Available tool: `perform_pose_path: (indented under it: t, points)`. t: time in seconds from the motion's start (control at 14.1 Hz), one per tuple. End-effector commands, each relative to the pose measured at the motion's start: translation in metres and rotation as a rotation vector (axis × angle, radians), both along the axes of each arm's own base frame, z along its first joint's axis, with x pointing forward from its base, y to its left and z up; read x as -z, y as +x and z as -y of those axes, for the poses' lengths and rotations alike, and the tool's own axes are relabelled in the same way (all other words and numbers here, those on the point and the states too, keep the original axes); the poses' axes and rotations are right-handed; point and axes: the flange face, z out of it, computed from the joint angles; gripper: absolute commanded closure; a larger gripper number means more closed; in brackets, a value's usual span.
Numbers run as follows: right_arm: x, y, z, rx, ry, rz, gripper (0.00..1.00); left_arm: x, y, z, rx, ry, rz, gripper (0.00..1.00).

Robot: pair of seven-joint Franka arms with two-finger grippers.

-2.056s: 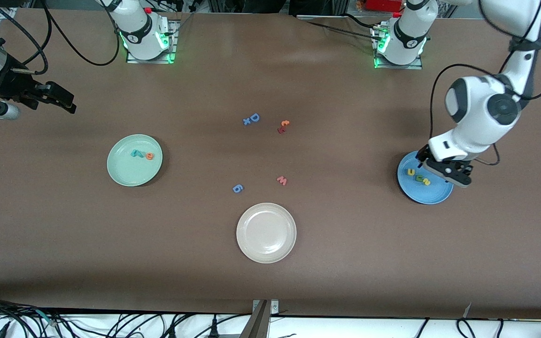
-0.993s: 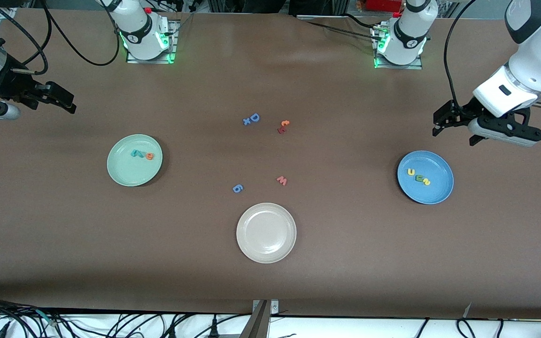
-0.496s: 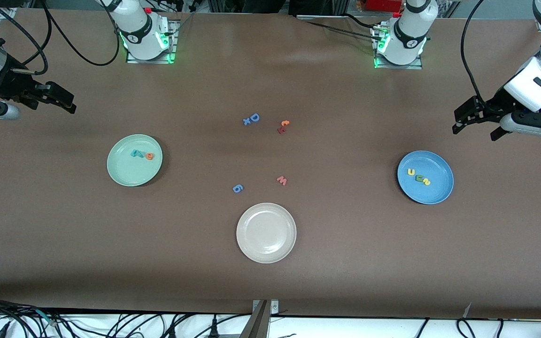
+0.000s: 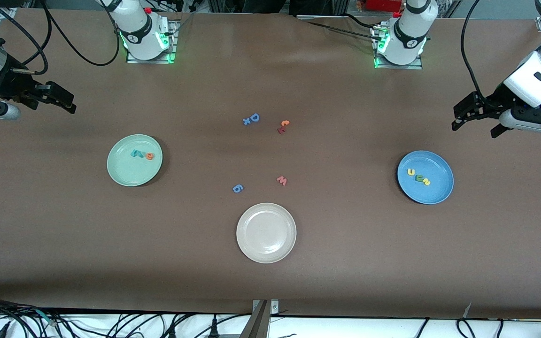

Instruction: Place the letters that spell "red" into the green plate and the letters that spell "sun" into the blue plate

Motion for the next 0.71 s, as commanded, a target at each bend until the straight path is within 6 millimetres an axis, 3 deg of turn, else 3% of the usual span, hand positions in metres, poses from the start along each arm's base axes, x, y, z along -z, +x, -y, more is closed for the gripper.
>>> perform_pose_path:
  t: [0.0, 0.64]
  points:
    - [-0.005, 0.0017, 0.0019, -0.018, -0.013, -0.005, 0.0, -0.0037, 0.0052, 0.0004, -0.009, 0.032, -0.011, 0.0]
    - [-0.0049, 0.0021, 0.0015, -0.033, -0.009, -0.005, 0.0, -0.0012, 0.0105, -0.0015, -0.013, 0.036, -0.014, 0.0]
